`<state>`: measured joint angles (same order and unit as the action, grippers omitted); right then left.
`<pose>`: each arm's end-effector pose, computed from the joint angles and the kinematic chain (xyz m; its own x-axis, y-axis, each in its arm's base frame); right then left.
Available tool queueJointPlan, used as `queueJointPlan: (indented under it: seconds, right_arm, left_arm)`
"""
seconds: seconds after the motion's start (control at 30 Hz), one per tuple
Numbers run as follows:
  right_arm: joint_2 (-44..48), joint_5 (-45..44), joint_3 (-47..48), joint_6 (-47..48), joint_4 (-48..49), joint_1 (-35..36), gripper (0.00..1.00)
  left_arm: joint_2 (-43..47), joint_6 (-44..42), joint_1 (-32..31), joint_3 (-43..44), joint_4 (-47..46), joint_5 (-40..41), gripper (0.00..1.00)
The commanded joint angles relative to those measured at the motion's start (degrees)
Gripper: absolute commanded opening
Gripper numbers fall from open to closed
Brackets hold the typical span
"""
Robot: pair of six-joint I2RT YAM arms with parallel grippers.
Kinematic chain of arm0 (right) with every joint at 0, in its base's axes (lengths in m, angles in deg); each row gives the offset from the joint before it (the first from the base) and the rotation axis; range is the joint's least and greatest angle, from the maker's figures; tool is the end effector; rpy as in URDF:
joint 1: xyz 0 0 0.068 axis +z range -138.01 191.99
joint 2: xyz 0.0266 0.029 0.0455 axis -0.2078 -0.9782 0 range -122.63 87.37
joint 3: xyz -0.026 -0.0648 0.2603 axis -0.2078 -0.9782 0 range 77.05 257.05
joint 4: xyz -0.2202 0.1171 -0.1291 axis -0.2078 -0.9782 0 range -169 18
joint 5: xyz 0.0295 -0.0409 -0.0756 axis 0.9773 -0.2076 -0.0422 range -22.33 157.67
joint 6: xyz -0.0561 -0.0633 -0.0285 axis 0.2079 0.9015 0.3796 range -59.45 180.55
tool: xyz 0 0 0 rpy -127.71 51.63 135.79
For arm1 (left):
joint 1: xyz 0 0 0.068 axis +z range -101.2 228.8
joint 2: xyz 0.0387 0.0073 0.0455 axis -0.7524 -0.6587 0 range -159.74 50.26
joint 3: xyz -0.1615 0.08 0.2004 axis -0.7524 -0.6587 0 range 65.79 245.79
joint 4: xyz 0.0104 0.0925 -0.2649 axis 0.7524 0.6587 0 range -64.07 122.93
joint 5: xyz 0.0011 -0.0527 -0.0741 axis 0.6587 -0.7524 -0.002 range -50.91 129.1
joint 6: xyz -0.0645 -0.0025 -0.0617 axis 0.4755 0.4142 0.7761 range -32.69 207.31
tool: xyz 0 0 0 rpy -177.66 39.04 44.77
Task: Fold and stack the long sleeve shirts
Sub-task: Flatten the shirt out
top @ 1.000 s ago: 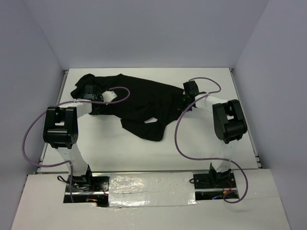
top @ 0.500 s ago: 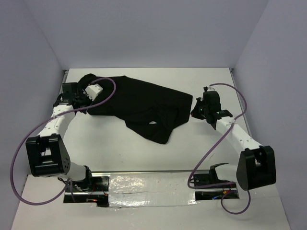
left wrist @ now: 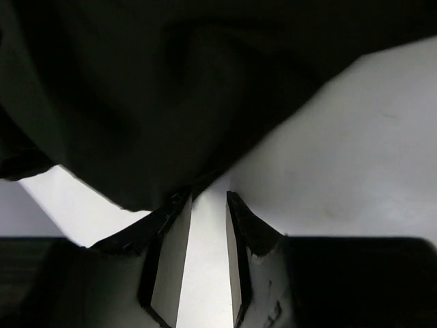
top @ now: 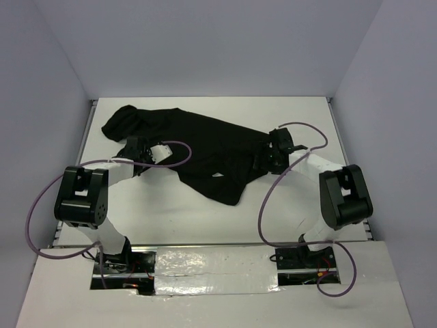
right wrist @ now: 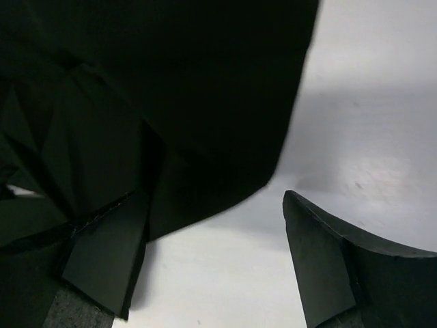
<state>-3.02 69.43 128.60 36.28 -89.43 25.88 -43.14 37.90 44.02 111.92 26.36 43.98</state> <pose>0.3406 0.0868 0.1266 -0.8414 0.2152 -0.4956 0.0981 0.9629 0.2516 0.3622 -0.0235 0.1059 -0.4599 0.7976 -0.3902 0.5764 0.6025 0.5520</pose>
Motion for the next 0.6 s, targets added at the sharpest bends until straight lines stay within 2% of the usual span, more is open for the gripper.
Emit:
queueJointPlan:
  seconds: [0.0,0.2,0.3,0.33,0.37,0.43,0.47,0.5,0.57]
  right_arm:
    - [-4.6,-1.6,3.9,-0.9,2.0,1.5,0.87]
    - [-10.0,-3.4,6.8,-1.0,3.1,2.0,0.81]
    - [-11.4,-4.1,8.4,-0.3,2.7,2.3,0.69]
    - [-11.5,-4.0,8.6,-0.3,2.8,2.3,0.52]
    - [-11.6,-3.3,8.8,-0.1,3.2,2.3,0.32]
    - [-11.7,-2.7,8.7,0.2,3.7,2.3,0.15]
    - [-11.7,-2.6,8.8,0.3,3.9,2.3,0.03]
    - [-11.4,-2.6,8.7,0.5,4.2,2.3,0.0]
    - [-10.2,-2.2,8.3,1.2,4.7,1.8,0.0]
  left_arm:
    - [-2.0,-0.5,0.5,0.5,-6.1,4.0,0.41]
    - [-2.0,-1.0,0.5,-0.8,-6.8,0.0,0.42]
    - [-3.5,-1.0,0.6,1.4,-3.3,-2.5,0.42]
    - [-3.8,-1.4,0.6,2.2,-2.2,-3.5,0.42]
    - [-4.6,-1.8,0.6,2.2,-1.7,-4.3,0.41]
    - [-6.8,-1.7,0.6,2.1,-3.7,-3.0,0.38]
    - [-7.7,-1.5,0.7,2.6,-4.9,-0.9,0.34]
    - [-8.6,-0.7,1.3,3.0,-5.2,0.2,0.21]
    - [-10.5,0.6,2.9,4.7,-5.0,1.0,0.06]
